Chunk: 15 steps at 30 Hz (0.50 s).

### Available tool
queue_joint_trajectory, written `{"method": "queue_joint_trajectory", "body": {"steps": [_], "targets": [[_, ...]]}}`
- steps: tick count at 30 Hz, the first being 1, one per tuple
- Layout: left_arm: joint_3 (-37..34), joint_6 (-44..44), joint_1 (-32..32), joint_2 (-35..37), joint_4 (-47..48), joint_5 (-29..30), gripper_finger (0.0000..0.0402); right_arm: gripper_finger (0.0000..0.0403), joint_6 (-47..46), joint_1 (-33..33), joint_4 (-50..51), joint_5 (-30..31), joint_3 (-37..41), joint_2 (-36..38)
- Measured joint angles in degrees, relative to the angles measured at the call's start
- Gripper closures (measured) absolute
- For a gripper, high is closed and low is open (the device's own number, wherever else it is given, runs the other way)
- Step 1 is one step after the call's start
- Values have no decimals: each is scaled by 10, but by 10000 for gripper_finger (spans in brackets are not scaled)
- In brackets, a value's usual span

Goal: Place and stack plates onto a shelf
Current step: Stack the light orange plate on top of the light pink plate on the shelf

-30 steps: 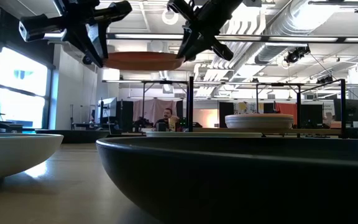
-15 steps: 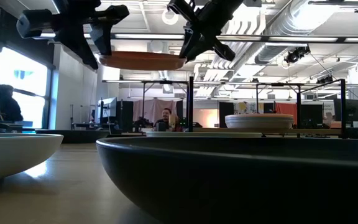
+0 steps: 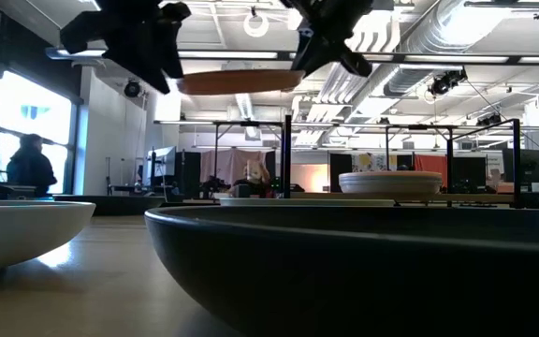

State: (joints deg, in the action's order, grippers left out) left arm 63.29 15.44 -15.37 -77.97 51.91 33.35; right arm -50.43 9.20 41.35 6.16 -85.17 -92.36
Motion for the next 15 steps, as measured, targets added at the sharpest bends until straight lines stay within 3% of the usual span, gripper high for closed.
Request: {"method": "queue_joint_trajectory", "body": {"steps": [7,15], "targets": [[-5,25,-1,32,-56,66,247,402,29,37,42,18,0,49],[-3,114,11,74,-206,151,247,402,74,94,110,13,0,72]]}}
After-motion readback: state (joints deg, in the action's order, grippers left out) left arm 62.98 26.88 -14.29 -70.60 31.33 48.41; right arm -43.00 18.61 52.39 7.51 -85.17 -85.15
